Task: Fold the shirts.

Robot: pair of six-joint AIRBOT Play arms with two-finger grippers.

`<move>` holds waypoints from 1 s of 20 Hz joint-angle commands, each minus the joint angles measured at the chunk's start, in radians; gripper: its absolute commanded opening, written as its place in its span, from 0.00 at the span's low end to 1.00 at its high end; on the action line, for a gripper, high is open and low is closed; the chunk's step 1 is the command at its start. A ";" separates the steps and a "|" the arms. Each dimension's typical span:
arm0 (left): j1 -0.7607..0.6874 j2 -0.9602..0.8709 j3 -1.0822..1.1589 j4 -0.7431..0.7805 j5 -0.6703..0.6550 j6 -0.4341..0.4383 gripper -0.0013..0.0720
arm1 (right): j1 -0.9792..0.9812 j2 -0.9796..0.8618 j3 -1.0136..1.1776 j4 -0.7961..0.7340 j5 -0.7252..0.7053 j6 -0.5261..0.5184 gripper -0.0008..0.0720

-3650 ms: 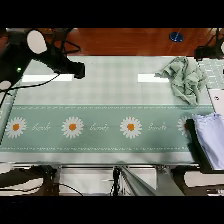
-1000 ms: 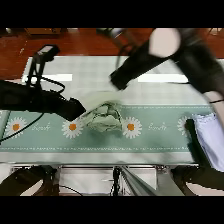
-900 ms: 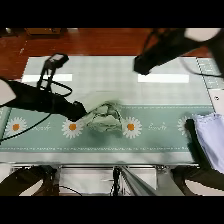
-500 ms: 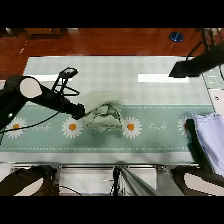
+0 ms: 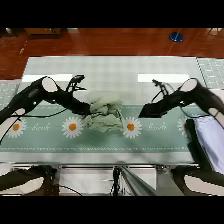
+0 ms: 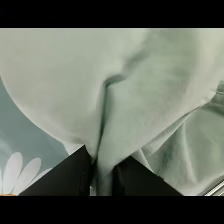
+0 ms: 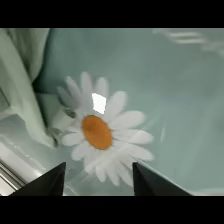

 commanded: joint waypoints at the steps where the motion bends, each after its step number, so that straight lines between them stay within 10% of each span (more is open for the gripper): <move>1: 0.003 -0.025 0.000 -0.035 0.013 0.013 0.27 | 0.176 -0.077 -0.043 0.106 -0.117 -0.039 0.70; 5: 0.003 -0.024 0.003 -0.037 0.011 0.013 0.20 | 0.298 -0.155 -0.043 0.270 -0.193 -0.080 0.66; 8: 0.004 -0.009 0.032 -0.079 0.011 0.026 0.12 | 0.338 -0.154 -0.041 0.323 -0.306 -0.080 0.04; 20: 0.175 0.303 0.613 -0.093 -0.167 -0.004 0.06 | -0.047 0.447 0.244 0.215 -0.206 0.005 0.04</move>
